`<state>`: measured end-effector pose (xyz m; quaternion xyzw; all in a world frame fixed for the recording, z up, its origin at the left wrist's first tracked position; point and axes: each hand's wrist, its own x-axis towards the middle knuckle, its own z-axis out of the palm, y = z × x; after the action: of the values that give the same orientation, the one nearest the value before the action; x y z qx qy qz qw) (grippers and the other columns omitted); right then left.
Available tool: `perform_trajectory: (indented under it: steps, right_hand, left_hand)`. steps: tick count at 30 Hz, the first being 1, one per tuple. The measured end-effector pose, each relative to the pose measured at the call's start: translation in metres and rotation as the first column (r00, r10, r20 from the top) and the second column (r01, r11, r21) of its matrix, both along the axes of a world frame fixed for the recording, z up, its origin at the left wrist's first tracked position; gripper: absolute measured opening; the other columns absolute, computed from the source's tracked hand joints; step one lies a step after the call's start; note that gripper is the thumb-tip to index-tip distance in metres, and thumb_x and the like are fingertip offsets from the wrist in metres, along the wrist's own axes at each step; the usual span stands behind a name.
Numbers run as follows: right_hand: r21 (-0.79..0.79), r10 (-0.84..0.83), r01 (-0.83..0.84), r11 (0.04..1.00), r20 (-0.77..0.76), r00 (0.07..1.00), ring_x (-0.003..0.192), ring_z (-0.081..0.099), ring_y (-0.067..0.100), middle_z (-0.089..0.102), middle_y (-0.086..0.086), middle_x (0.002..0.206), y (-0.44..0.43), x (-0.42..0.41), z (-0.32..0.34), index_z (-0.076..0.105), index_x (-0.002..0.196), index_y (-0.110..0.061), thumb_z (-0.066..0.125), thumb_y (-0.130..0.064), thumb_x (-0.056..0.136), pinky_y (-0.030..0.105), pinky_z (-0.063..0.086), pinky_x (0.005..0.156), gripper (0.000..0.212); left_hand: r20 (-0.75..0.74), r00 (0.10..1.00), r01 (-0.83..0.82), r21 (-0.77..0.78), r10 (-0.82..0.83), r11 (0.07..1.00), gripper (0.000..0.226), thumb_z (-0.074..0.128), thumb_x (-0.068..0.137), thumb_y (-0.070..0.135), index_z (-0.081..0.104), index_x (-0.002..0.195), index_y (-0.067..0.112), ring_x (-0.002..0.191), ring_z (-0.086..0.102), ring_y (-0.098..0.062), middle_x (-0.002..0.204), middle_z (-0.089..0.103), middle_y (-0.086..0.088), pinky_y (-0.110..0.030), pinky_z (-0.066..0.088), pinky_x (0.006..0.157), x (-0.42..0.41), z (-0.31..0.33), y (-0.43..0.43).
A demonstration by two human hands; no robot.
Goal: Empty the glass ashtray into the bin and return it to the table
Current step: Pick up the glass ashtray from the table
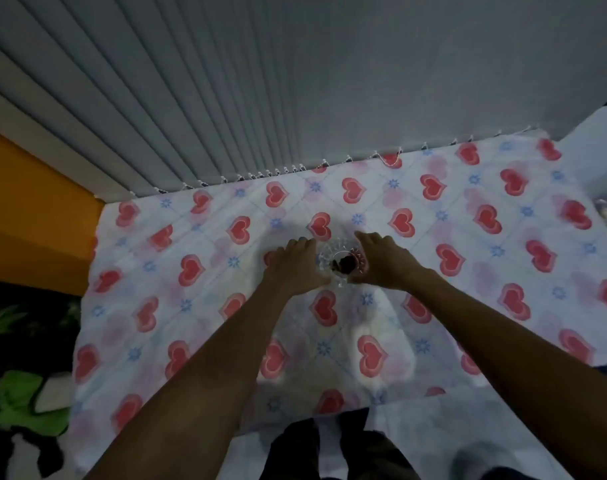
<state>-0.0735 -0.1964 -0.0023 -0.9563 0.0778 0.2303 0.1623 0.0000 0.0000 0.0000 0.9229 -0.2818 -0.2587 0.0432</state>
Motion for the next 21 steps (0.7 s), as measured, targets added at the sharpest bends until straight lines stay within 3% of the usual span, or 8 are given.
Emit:
perform_trajectory:
  steps: [11, 21]
  right_hand:
    - [0.019, 0.001, -0.001, 1.000, -0.002, 1.000, 0.139, 0.042, 0.034, 0.037, 0.010, 0.161, -0.002, -0.005, -0.021, 0.017, 0.164, -0.017, 0.093, -0.053, 0.066, 0.049, 0.050, 0.104, 0.129]
    - [0.062, -0.038, 0.033, 0.998, 0.080, 0.996, 0.132, 0.044, 0.030, 0.048, 0.009, 0.153, -0.006, -0.009, -0.034, 0.027, 0.159, -0.013, 0.092, -0.055, 0.066, 0.045, 0.050, 0.099, 0.121]
  left_hand:
    - [-0.016, 0.998, 0.053, 0.005, -0.052, 0.999, 0.104, 0.086, 0.082, 0.058, 0.038, 0.160, 0.009, 0.142, 0.049, -0.033, 0.152, 0.048, -0.012, -0.048, 0.047, 0.108, 0.002, -0.021, -0.012]
    - [-0.015, 1.000, 0.000, -0.071, -0.001, 0.997, 0.117, 0.090, 0.077, 0.058, 0.029, 0.166, 0.013, 0.139, 0.050, -0.031, 0.151, 0.046, -0.011, -0.045, 0.052, 0.103, -0.002, -0.045, -0.014]
